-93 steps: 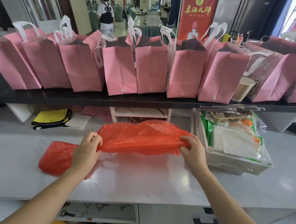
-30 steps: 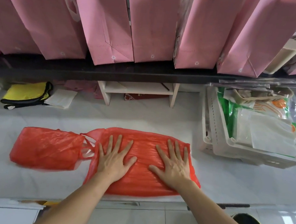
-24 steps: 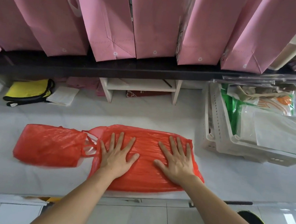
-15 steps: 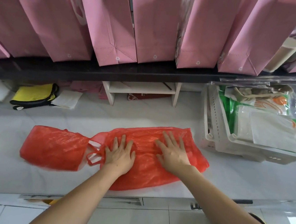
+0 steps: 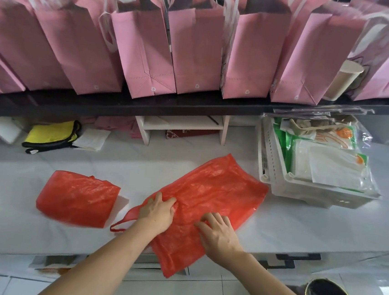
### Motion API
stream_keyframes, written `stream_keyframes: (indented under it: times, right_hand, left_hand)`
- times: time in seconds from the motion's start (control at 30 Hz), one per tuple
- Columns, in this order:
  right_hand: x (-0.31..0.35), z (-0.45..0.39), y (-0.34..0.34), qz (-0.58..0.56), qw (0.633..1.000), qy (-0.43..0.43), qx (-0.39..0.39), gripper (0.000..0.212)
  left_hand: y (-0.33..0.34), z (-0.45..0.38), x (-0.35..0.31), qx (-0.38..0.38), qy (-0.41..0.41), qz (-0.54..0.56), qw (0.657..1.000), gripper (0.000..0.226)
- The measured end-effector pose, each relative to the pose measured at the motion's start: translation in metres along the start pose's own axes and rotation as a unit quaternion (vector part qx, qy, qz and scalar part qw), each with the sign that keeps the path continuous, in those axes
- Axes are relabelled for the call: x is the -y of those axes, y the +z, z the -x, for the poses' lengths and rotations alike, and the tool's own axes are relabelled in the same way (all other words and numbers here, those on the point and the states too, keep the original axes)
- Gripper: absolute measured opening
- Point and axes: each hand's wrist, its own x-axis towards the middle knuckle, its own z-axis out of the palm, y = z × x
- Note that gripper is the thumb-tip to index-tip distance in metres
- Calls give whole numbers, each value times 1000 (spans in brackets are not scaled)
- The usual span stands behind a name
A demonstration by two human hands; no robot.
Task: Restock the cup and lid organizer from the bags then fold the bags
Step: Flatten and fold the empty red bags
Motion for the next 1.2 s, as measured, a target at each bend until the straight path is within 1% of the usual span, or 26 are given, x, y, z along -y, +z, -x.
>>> stream_keyframes:
  times: [0.17, 0.23, 0.37, 0.47, 0.57, 0.63, 0.7, 0.77, 0.83, 0.9, 0.97, 1.0, 1.07, 1.1, 1.17, 1.2]
  right_hand:
    - [1, 10, 3, -7, 999, -48, 7, 27]
    - [1, 10, 1, -17, 998, -58, 9, 30]
    - [-1, 8, -1, -31, 997, -66, 14, 27]
    - [-6, 4, -3, -36, 997, -67, 12, 25]
    - [-12, 2, -6, -42, 997, -60, 13, 26]
    - [-16, 5, -9, -52, 997, -52, 21, 31]
    - [-22, 8, -13, -59, 996, -45, 40, 45]
    - [-30, 13, -18, -63, 995, -44, 60, 57]
    - [-41, 20, -21, -73, 993, -42, 81, 65]
    - [-51, 28, -24, -70, 991, -43, 107, 68]
    - [-58, 33, -27, -53, 987, -62, 137, 66]
    - [-60, 35, -29, -45, 985, -69, 153, 66]
    - [-66, 37, -34, -35, 980, -84, 176, 65]
    - [-69, 38, -35, -32, 978, -93, 182, 65]
    - [-74, 40, -37, -19, 977, -113, 182, 66]
    - [-75, 40, -38, -12, 977, -120, 177, 66]
  left_hand:
    - [4, 13, 13, -36, -1, -102, 994, 45]
    - [9, 17, 21, -40, -17, -102, 994, 45]
    - [12, 25, 31, -5, -63, -11, 998, 42]
    - [12, 26, 34, 12, -74, 49, 996, 41]
    - [9, 24, 35, 33, -101, 117, 987, 45]
    - [8, 23, 35, 38, -106, 169, 979, 48]
    - [8, 24, 38, 21, -77, 208, 975, 46]
    - [12, 28, 42, -7, -50, 214, 975, 40]
    - [22, 37, 50, -50, -24, 174, 983, 32]
    - [35, 48, 60, -132, 30, 106, 985, 24]
    - [47, 57, 69, -202, 102, 53, 973, 18]
    - [53, 60, 74, -218, 145, 33, 964, 17]
    - [67, 64, 85, -216, 228, 6, 949, 28]
    - [73, 67, 90, -201, 250, 8, 947, 37]
    - [84, 75, 101, -165, 265, 17, 950, 53]
    - [87, 79, 105, -155, 270, 5, 950, 59]
